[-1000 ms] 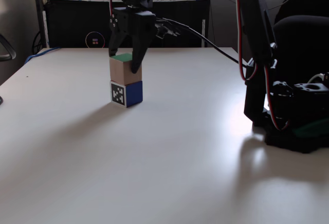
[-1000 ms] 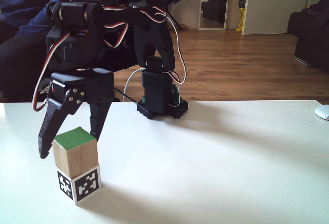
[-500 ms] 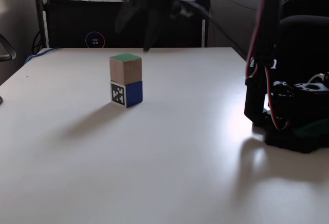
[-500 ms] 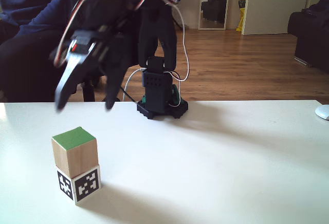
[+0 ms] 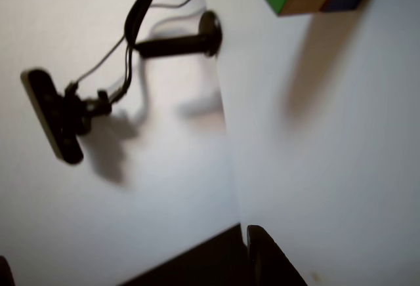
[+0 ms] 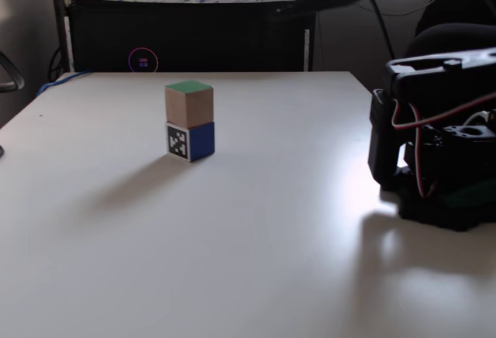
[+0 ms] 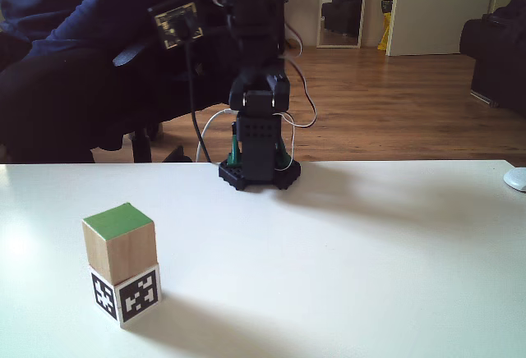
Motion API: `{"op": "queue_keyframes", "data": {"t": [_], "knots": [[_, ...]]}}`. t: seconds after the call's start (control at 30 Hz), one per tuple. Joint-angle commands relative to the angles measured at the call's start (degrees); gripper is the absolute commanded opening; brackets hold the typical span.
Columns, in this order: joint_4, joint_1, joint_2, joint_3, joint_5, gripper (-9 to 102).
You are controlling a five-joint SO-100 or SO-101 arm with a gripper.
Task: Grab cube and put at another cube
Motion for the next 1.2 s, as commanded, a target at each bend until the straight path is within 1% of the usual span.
{"op": "queue_keyframes", "data": {"t": [0.0,0.13,0.27,0.43,0.5,0.67,0.73,0.83,1.17], "knots": [[-0.18,-1.41,7.91,4.66,-1.76,53],[-0.26,-1.14,16.88,14.24,-4.57,53],[-0.62,0.26,16.79,21.27,-4.57,49],[-1.49,-2.29,16.79,31.46,-5.89,32],[-1.32,-2.29,16.79,34.28,-5.8,20],[-5.63,-1.76,16.79,42.19,-6.15,4],[-6.94,-2.37,16.79,45.18,-6.86,2],[-7.82,-4.48,16.88,48.87,-7.82,1],[-8.0,-7.38,16.88,49.13,-9.4,0]]}}
